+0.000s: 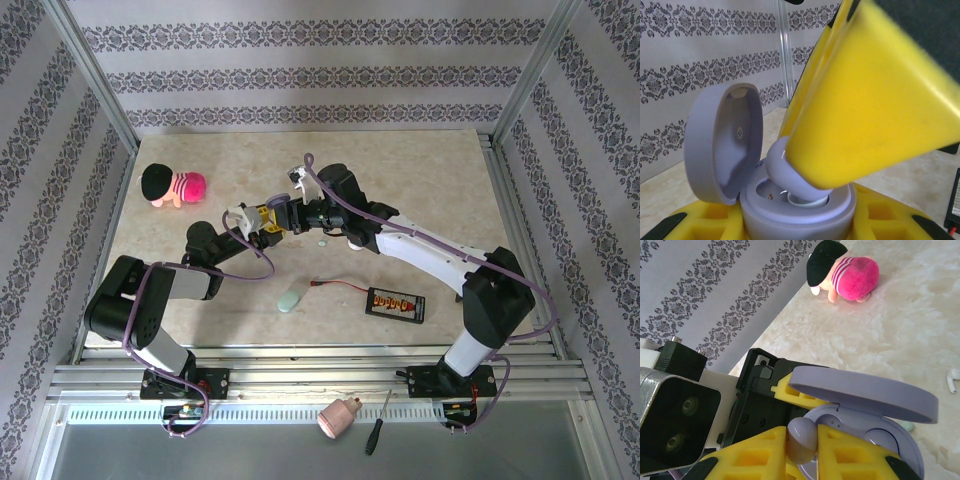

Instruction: Insert wireless bluetooth earbuds into charging case

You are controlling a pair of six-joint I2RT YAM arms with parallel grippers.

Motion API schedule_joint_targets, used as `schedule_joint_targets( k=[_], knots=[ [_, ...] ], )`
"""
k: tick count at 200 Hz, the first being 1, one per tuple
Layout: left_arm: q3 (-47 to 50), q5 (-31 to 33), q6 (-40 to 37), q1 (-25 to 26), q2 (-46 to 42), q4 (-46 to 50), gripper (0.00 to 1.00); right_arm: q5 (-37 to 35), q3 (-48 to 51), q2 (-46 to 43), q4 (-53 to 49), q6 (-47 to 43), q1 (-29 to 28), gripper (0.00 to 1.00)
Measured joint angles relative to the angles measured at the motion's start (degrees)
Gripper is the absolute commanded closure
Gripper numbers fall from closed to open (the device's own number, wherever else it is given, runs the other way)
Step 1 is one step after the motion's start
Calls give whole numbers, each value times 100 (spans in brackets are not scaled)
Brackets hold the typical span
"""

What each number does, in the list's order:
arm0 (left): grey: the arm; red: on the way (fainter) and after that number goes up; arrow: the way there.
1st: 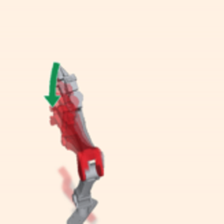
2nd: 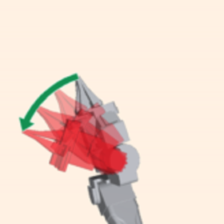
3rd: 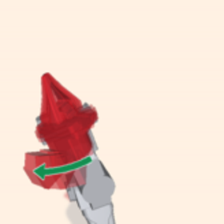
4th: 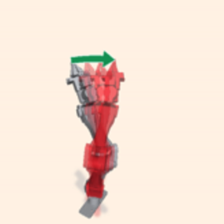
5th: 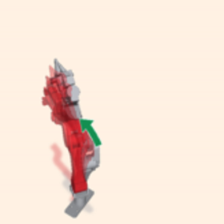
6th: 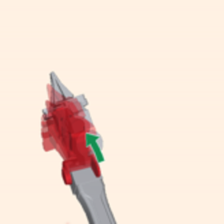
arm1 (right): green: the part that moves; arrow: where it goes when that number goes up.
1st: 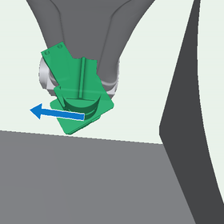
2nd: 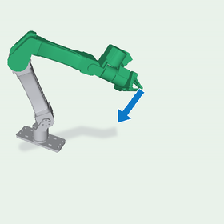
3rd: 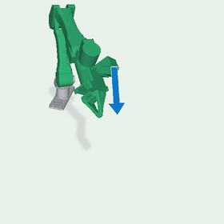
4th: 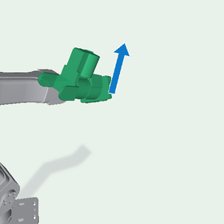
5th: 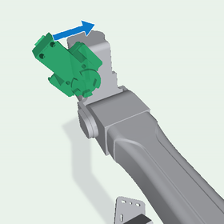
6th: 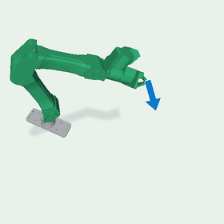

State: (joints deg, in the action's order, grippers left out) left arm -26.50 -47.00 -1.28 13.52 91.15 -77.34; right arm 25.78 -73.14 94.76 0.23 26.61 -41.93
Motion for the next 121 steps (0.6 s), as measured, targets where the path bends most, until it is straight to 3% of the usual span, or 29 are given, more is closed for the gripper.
schedule_joint_targets(
  k=[121],
  knots=[
    [0,81,-2,4,9,57,75,-249,57,-153,-87,-4,-2,56]
  ],
)
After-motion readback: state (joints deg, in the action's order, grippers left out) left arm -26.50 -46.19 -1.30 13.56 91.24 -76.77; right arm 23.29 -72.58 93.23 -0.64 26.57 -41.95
